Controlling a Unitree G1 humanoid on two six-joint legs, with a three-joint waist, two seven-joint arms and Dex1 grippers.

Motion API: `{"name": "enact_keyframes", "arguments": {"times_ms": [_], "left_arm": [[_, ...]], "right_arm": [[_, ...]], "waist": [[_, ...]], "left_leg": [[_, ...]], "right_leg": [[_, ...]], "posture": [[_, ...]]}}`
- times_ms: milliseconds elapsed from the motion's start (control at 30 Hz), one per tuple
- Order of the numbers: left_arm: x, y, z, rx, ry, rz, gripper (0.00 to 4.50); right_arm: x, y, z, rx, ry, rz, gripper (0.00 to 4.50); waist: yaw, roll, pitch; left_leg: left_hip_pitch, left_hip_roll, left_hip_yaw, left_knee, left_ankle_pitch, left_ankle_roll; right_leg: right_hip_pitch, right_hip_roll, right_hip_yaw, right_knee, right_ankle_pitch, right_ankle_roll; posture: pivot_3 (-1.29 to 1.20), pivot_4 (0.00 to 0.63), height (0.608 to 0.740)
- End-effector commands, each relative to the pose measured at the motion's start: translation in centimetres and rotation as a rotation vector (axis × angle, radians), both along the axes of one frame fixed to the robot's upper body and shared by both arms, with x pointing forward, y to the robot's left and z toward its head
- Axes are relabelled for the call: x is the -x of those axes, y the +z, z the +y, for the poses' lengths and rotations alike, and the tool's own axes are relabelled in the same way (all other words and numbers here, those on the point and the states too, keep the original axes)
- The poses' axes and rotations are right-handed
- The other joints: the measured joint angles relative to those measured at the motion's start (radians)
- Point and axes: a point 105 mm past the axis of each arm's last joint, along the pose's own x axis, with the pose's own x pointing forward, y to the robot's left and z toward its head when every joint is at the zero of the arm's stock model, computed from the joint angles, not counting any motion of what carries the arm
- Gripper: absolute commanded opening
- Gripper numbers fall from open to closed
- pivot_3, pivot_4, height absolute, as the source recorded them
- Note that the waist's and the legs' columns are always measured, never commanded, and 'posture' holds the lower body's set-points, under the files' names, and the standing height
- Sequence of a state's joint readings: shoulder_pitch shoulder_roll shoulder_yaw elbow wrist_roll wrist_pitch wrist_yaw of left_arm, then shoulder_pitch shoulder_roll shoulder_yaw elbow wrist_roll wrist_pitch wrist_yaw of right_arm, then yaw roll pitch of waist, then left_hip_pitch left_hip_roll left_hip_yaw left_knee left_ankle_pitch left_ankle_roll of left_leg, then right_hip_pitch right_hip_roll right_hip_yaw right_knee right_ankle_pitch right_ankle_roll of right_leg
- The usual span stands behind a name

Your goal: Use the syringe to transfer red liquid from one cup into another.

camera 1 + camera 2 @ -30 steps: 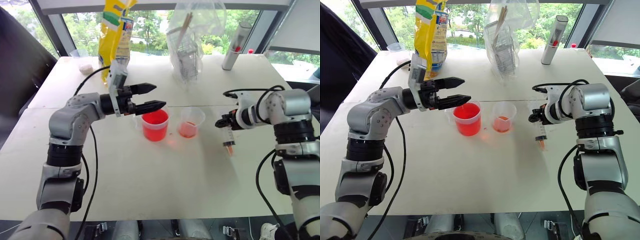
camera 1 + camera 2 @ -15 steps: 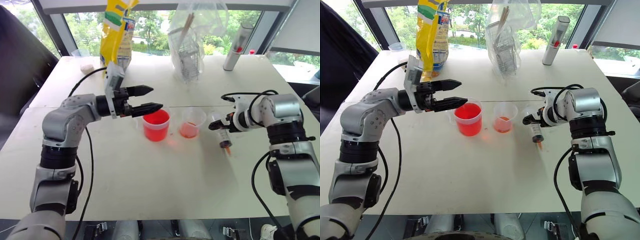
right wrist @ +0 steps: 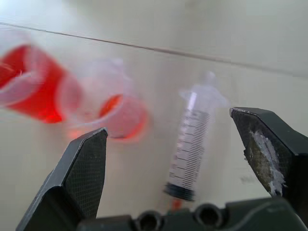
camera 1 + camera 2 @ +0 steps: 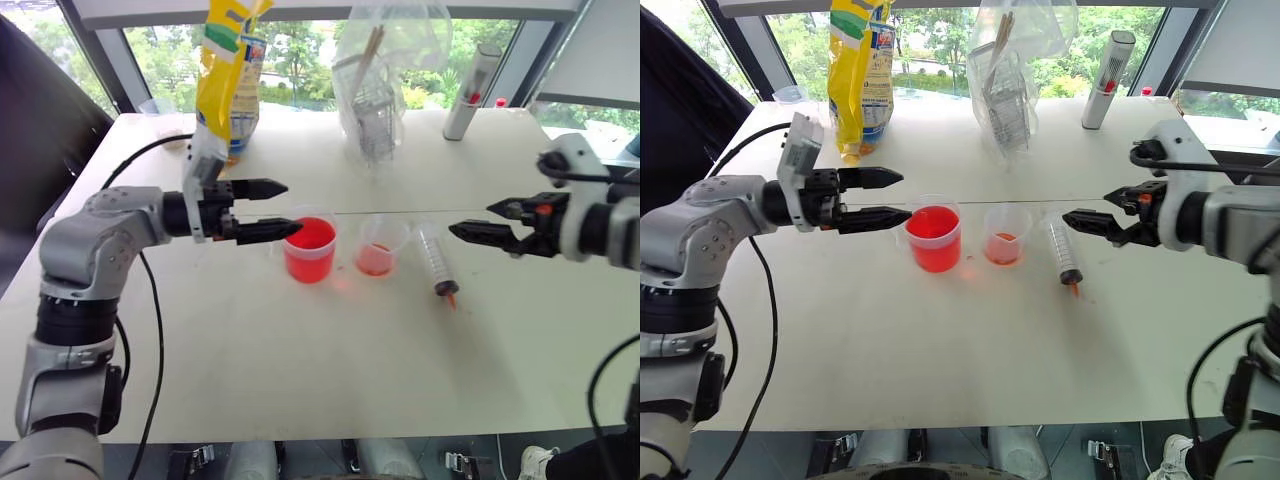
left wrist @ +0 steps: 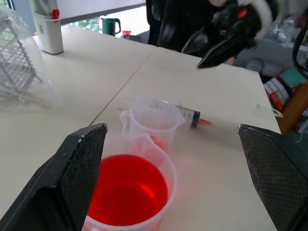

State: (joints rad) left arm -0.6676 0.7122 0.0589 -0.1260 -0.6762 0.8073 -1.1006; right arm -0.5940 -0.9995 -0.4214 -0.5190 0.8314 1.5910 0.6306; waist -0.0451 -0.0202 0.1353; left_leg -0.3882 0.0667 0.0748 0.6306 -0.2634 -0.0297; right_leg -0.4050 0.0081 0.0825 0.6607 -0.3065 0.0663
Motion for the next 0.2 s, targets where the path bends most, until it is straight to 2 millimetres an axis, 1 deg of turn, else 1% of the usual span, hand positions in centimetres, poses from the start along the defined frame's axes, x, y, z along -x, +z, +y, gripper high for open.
{"name": "enact_keyframes", "arguments": {"times_ms": [33, 133, 200], "left_arm": [[1.0, 1.0, 0.4, -0.012, -0.020, -0.039, 4.50], [1.2, 0.7, 0.8, -0.024, -0.014, -0.025, 4.50], [1.2, 0.6, 1.0, -0.023, -0.007, -0.016, 4.50]], "right_arm": [[2.6, 1.3, 0.6, -0.002, 0.118, -0.077, 4.44], [4.4, 0.4, 0.8, 0.021, 0.191, -0.063, 4.44], [5.2, -0.1, 1.0, 0.025, 0.222, -0.060, 4.44]], "waist": [[0.001, -0.002, 0.000], [0.003, -0.002, 0.000], [0.003, -0.002, 0.000]], "left_leg": [[0.000, 0.000, 0.000, 0.000, 0.000, 0.000], [0.000, 0.000, 0.000, 0.001, 0.000, 0.000], [0.000, 0.000, 0.000, 0.001, 0.000, 0.000]], "right_leg": [[0.000, 0.000, 0.000, 0.000, 0.000, 0.000], [0.002, -0.002, 0.000, -0.003, 0.000, 0.000], [0.004, -0.002, -0.001, -0.005, 0.000, 0.000]], "posture": [[0.00, 0.150, 0.739], [0.00, 0.150, 0.739], [0.00, 0.150, 0.739]]}}
